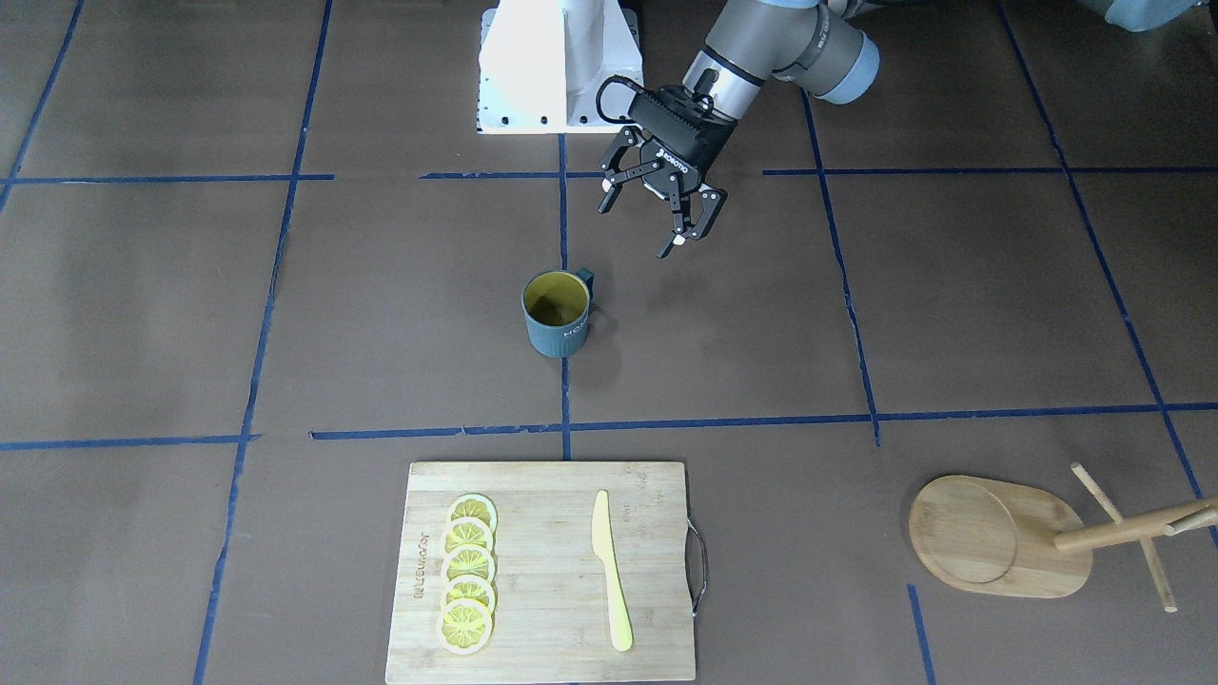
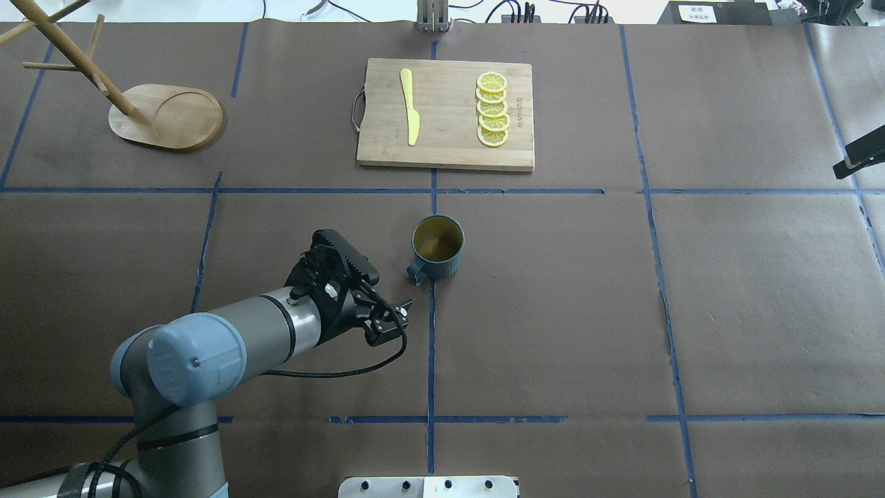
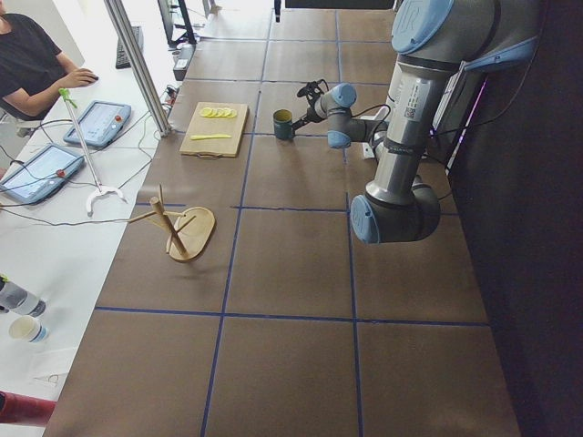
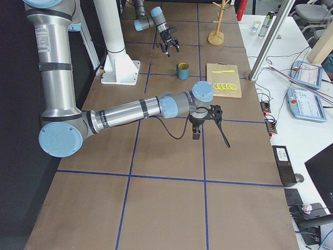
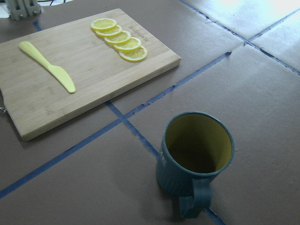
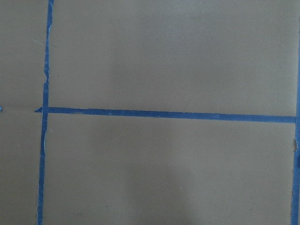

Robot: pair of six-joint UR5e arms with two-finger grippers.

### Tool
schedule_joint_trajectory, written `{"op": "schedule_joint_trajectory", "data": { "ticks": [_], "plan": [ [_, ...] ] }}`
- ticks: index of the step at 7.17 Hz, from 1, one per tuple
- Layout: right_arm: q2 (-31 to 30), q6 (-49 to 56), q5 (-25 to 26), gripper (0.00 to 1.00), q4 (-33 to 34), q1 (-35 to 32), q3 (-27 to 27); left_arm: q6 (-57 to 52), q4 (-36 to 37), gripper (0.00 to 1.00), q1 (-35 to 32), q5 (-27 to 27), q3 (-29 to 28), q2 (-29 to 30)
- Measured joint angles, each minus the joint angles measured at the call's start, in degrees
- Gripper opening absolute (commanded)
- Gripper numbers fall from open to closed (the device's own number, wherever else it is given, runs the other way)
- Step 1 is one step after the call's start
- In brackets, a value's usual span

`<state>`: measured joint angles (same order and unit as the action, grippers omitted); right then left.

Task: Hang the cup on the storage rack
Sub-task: 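Move the left gripper to the mug's handle and close on it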

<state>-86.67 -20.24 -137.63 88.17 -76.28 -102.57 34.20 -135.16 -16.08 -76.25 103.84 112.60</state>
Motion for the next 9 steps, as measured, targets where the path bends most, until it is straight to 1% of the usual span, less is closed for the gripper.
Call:
{"op": "schedule_joint_trajectory", "data": {
  "ticks": [1,2,4,6,7,9],
  "plan": [
    [-0.14,0.44,0.00,1.00,-0.06,0.00,0.03,-0.05,-5.20,0.95,1.47,3.13,-3.25,0.51],
    [-0.20,0.83,0.00,1.00,-0.07,0.00,0.04,-0.02,-8.97,0.93,2.17,4.80,-5.71,0.80],
    [-0.13,1.05,-0.04,1.00,-0.03,0.00,0.03,0.16,-12.43,0.90,2.62,6.45,-8.68,1.63],
    [-0.03,1.08,-0.01,1.00,-0.02,0.00,0.08,0.24,-17.10,0.88,2.17,8.35,-12.85,3.19],
    [0.00,1.08,-0.03,1.00,-0.02,0.00,0.07,0.25,-18.29,0.87,1.20,8.05,-13.95,3.60],
    [0.00,1.08,-0.08,1.00,-0.02,0.00,0.05,0.28,-21.12,0.86,-1.55,4.04,-16.81,4.12]
  ]
}}
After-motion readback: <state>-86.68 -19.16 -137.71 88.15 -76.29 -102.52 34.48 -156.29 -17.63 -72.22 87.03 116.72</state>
